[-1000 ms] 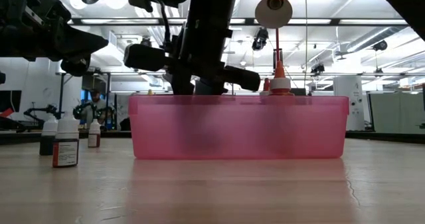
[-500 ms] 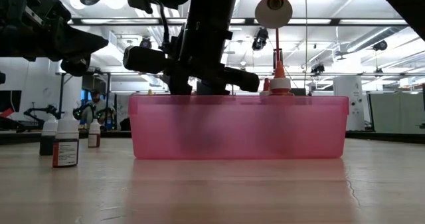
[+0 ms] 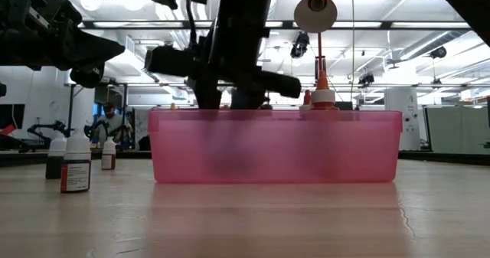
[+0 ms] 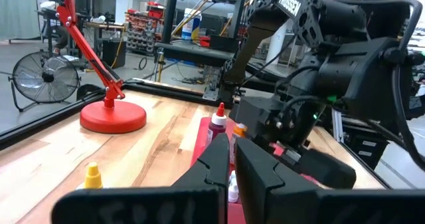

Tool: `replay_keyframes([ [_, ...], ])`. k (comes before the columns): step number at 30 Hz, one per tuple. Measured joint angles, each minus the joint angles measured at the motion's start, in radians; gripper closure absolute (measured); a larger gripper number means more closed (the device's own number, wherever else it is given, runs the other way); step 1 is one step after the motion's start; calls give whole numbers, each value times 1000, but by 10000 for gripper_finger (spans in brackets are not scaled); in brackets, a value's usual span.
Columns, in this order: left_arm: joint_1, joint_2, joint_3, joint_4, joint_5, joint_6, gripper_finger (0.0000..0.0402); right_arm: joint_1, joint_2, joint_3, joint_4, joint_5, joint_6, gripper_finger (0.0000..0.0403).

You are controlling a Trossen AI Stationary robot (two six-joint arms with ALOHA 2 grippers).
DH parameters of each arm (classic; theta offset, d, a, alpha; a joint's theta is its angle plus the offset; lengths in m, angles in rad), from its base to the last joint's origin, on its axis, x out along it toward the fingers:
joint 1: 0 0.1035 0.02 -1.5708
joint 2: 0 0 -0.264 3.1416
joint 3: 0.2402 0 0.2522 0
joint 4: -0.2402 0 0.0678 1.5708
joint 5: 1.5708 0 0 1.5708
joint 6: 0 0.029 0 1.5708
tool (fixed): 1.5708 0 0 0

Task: Pick & Place food coloring
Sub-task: Put the small violet food coloring bottle into the red bin, then put the small red food coloring bottle into the red bin

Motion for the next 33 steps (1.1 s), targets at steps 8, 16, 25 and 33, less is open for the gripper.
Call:
replay_keyframes([
  [8,0,0,0,0,0,0,402,0,-6,84,-49,6,-107,282],
  [16,0,0,0,0,0,0,402,2,-9,217,-112,28,-264,270],
  [25,0,0,0,0,0,0,402,2,-57,276,-47,-111,-746,246],
  [33,0,0,0,0,0,0,402,26,-77,276,-16,-242,-1045,211],
])
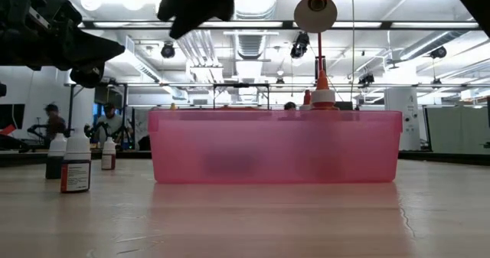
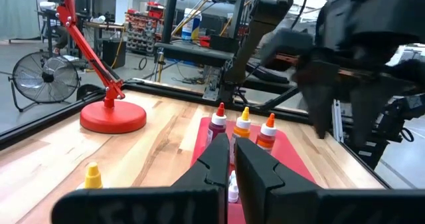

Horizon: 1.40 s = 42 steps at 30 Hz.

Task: Pick & Place food coloring
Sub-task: Put the small red food coloring bottle into the red bin

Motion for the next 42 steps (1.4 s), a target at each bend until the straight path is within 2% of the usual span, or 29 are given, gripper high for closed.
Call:
replay_keyframes([
  [7,0,0,0,0,0,0,402,36,3,-4,136,-2,-164,187],
  [14,0,0,0,0,0,0,402,51,45,-5,219,-17,-213,181],
  [27,0,0,0,0,0,0,402,50,160,-7,243,-29,-212,181],
  [42,0,0,0,0,0,0,402,53,240,-11,292,-97,-193,181],
])
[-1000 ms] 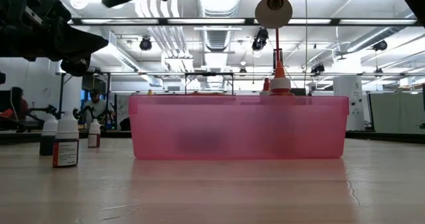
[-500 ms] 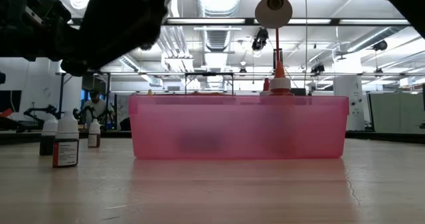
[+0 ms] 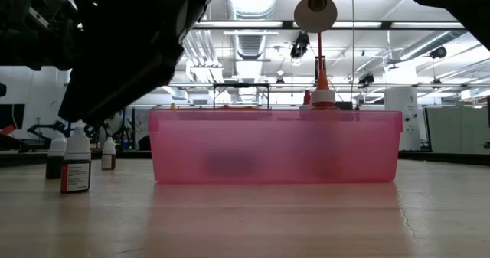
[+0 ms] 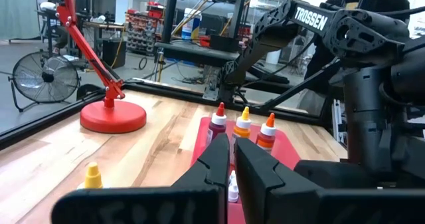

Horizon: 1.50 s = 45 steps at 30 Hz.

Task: Pick & Place food coloring
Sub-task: Put the small red food coloring bottle into the red bin

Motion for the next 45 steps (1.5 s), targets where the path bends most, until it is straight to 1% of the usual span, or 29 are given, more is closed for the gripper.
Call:
replay_keyframes([
  [8,0,0,0,0,0,0,402,0,24,-1,22,0,-4,181],
  [16,0,0,0,0,0,0,402,0,24,-35,78,-1,-3,181],
  [28,0,0,0,0,0,0,402,0,24,-60,79,0,-8,184],
  [34,0,0,0,0,0,0,402,1,24,-61,78,0,-14,209],
  [45,0,0,0,0,0,0,402,4,23,-52,74,0,-47,281],
])
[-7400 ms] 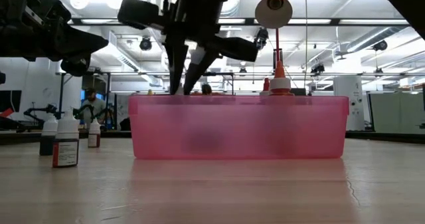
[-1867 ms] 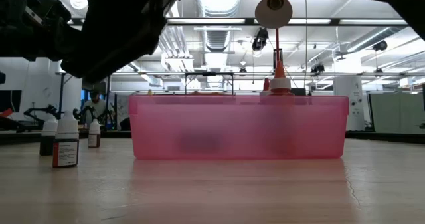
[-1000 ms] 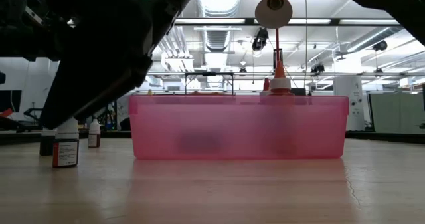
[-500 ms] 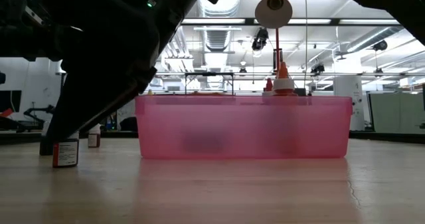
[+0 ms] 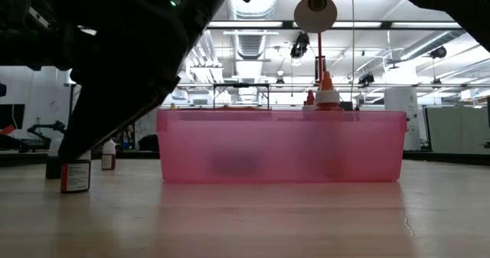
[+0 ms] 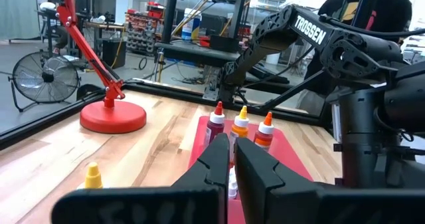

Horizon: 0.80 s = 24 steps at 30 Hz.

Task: Pick & Place food coloring
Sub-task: Put the small red food coloring bottle into the red bin

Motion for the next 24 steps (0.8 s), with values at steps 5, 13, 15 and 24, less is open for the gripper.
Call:
replay_keyframes([
  [5,0,0,0,0,0,0,402,0,-1,9,2,0,-6,316],
  [13,0,0,0,0,0,0,402,0,-1,9,3,0,-8,351],
  [15,0,0,0,0,0,0,402,0,-1,9,3,0,-6,350],
  [24,0,0,0,0,0,0,402,0,-2,19,-13,1,11,348],
])
